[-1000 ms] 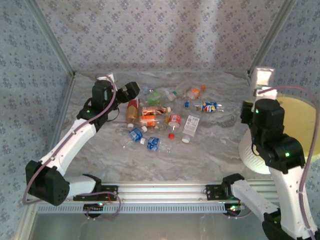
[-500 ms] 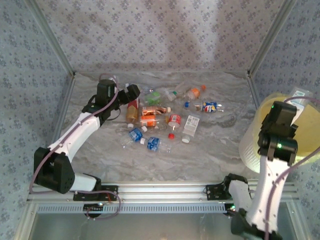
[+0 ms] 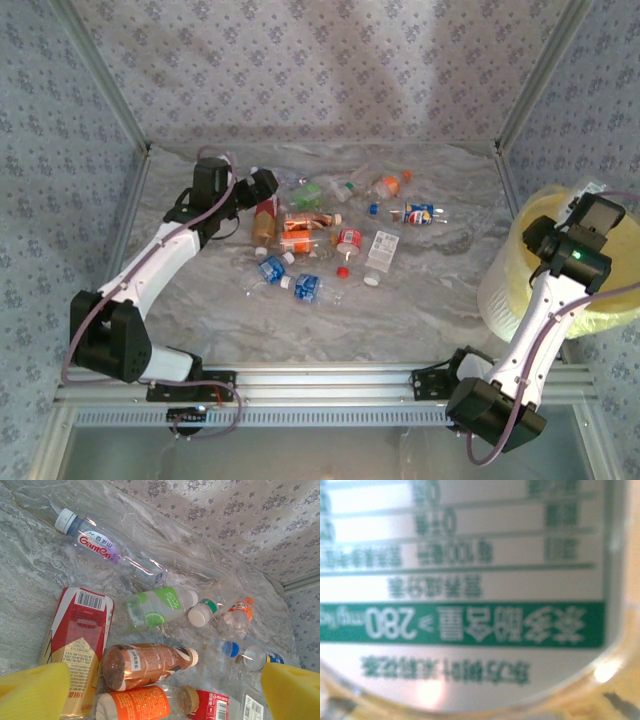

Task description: Put the plastic bottles in the bin

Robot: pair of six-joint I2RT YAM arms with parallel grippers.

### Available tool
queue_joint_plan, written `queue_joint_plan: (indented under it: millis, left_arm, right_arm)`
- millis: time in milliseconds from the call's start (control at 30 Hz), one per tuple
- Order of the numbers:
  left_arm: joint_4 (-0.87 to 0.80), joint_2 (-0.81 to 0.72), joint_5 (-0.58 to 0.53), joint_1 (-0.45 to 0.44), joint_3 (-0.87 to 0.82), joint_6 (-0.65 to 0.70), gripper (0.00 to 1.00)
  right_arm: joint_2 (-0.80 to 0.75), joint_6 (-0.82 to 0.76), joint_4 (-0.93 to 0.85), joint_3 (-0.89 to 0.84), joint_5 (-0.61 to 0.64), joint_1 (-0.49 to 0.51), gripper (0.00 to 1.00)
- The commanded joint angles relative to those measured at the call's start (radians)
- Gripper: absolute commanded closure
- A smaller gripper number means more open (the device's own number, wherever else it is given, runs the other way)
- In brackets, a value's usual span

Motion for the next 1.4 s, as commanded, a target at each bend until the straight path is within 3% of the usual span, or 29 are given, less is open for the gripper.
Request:
queue_joint_plan:
  millis: [0, 233, 833, 1000, 1167, 1367]
  left_arm:
    - [-0.025, 0.01, 0.011, 0.005, 0.029, -0.013, 0.02]
    - [-0.044, 0.006, 0.002, 0.007, 0.029, -0.007, 0.02]
    - [-0.083, -0.004, -0.02, 0.011, 0.032, 0.008, 0.02]
    - [-0.122, -0.006, -0.045, 0.013, 0.036, 0.005, 0.02]
    - [-0.281, -0.002, -0.12, 0.014, 0.067, -0.03, 0.02]
    - [-0.435, -0.048, -0.131, 0.011, 0.021, -0.074, 0.02]
  right_arm:
    - [0.01, 0.033, 0.045, -0.004, -0.066, 0.024, 0.61]
    - [0.041, 0.058, 0.067, 0.004, -0.055, 0.097, 0.5]
    - [-0.053, 0.085, 0.032, 0.047, 0.137, 0.101, 0.09]
    - [-0.084, 0.088, 0.011, 0.098, 0.133, 0.121, 0.07]
    - [-0.107, 0.089, 0.012, 0.181, 0.079, 0.272, 0.0]
    - [-0.139, 0.099, 0.24, 0.105, -0.084, 0.533, 0.0]
